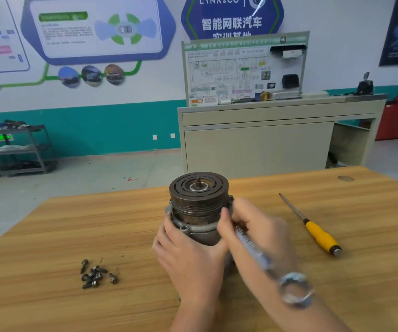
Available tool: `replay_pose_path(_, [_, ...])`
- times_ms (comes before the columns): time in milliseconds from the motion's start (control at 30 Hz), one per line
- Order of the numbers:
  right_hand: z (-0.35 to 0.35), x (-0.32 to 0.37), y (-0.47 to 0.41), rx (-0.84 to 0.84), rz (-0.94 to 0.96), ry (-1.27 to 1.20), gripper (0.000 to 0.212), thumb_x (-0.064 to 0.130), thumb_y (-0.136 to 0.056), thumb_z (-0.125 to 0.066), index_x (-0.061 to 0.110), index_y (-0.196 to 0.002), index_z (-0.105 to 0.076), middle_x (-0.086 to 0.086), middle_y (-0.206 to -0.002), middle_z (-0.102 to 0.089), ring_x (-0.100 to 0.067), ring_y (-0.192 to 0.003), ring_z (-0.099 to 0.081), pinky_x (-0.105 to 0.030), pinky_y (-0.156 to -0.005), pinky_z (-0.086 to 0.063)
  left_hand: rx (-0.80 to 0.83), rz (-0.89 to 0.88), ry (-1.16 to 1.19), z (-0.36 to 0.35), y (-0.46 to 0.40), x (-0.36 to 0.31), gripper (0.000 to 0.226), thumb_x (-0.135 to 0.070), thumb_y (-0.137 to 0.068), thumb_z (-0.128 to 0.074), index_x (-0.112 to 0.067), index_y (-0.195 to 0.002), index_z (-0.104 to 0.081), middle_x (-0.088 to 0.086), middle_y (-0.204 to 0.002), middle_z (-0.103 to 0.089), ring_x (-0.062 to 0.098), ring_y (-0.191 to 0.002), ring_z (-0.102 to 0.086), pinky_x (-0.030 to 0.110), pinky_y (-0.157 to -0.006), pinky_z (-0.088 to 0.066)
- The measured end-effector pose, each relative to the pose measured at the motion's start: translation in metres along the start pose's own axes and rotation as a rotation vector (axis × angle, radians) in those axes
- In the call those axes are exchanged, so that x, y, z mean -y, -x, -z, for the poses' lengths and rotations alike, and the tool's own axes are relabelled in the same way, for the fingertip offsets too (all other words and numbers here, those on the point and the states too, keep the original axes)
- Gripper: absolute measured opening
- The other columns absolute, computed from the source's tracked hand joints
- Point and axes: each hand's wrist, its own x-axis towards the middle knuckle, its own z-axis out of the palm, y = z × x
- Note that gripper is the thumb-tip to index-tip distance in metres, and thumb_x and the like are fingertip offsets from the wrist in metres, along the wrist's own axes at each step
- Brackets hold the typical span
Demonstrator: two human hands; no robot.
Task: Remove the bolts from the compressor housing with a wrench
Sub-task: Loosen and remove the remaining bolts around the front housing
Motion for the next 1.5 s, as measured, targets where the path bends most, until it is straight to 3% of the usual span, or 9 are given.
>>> replay_pose_path(100, [0.006,-0.004,-0.002,0.078,-0.023,-0.019,0.033,0.019,-0.080,-0.062,0.020,-0.064,-0.033,-0.003,-0.053,-0.039,-0.004,-0.046,-0.031,-0.012,-0.044,-0.026,0.007,0.005,0.003,0.000,0.000,0.000,0.122,-0.094,-0.061,-0.029,0.002,-0.135,-0.040,0.020,-0.132,-0.048,0.038,-0.120,-0.040,0.054,-0.102,-0.037])
replay_pose_path(233, [0.034,-0.044,-0.034,0.301,-0.459,-0.641,0.034,0.011,-0.077,-0.077,0.022,-0.057,-0.051,-0.003,-0.050,-0.058,-0.009,-0.038,-0.048,-0.016,-0.037,-0.037,-0.006,-0.035,-0.051,-0.001,0.000,0.003,0.118,-0.080,-0.051,-0.053,0.004,-0.133,-0.041,0.021,-0.128,-0.051,0.038,-0.116,-0.041,0.052,-0.100,-0.035])
replay_pose_path(367, [0.019,-0.078,-0.067,0.538,-0.789,-1.049,0.025,0.004,-0.075,-0.061,0.013,-0.056,-0.048,-0.005,-0.043,-0.048,-0.004,-0.030,-0.038,-0.011,-0.031,-0.023,-0.002,-0.044,-0.072,-0.001,0.001,0.005,0.117,-0.078,-0.051,-0.061,0.001,-0.134,-0.039,0.019,-0.131,-0.050,0.035,-0.118,-0.038,0.053,-0.101,-0.036])
replay_pose_path(533, [0.007,-0.078,-0.070,0.171,-0.822,-1.333,0.027,0.012,-0.071,-0.067,0.019,-0.053,-0.048,0.002,-0.040,-0.044,-0.002,-0.026,-0.033,-0.011,-0.026,-0.022,0.006,-0.032,-0.085,-0.001,0.000,0.004,0.117,-0.073,-0.049,-0.067,0.003,-0.134,-0.041,0.020,-0.130,-0.050,0.036,-0.118,-0.039,0.051,-0.102,-0.034])
replay_pose_path(733, [0.013,-0.064,-0.036,-0.104,-0.603,-0.855,0.051,0.001,-0.090,-0.057,0.023,-0.046,-0.045,-0.001,-0.041,-0.046,-0.008,-0.030,-0.035,-0.011,-0.034,-0.025,0.017,-0.026,-0.059,0.001,0.000,0.003,0.121,-0.080,-0.052,-0.060,0.003,-0.136,-0.038,0.019,-0.132,-0.047,0.037,-0.119,-0.038,0.052,-0.101,-0.036])
replay_pose_path(1000, [0.009,-0.021,-0.011,-0.063,-0.261,-0.407,0.039,0.008,-0.086,-0.067,0.016,-0.057,-0.041,-0.006,-0.046,-0.046,-0.005,-0.039,-0.038,-0.017,-0.040,-0.031,0.040,-0.009,-0.020,0.005,0.001,0.000,0.117,-0.073,-0.052,-0.067,0.003,-0.136,-0.038,0.020,-0.132,-0.047,0.037,-0.119,-0.038,0.051,-0.102,-0.034])
replay_pose_path(1133, [0.008,0.000,-0.003,0.064,0.046,0.031,0.039,0.007,-0.081,-0.067,0.015,-0.060,-0.035,0.000,-0.052,-0.035,-0.008,-0.049,-0.033,-0.018,-0.043,-0.028,0.051,0.053,0.102,0.009,0.004,-0.009,0.123,-0.095,-0.058,-0.031,-0.004,-0.141,-0.034,0.014,-0.138,-0.040,0.031,-0.128,-0.031,0.049,-0.108,-0.031])
replay_pose_path(1367, [0.037,-0.050,-0.036,0.335,-0.500,-0.684,0.035,0.008,-0.080,-0.073,0.025,-0.057,-0.053,-0.005,-0.050,-0.058,-0.010,-0.037,-0.047,-0.016,-0.036,-0.034,-0.091,-0.187,0.157,0.008,0.017,-0.012,0.038,-0.053,-0.065,-0.073,-0.029,-0.090,-0.056,0.004,-0.145,-0.025,0.031,-0.137,-0.023,0.056,-0.106,-0.022])
replay_pose_path(1500, [0.029,-0.088,-0.058,0.613,-0.805,-1.132,0.030,0.010,-0.061,-0.086,0.013,-0.064,-0.057,-0.006,-0.050,-0.053,-0.007,-0.035,-0.044,-0.014,-0.033,-0.032,-0.036,-0.119,0.136,0.004,0.021,-0.016,0.023,-0.028,-0.068,-0.086,-0.028,-0.071,-0.062,0.004,-0.151,-0.028,0.027,-0.140,-0.018,0.058,-0.105,-0.020])
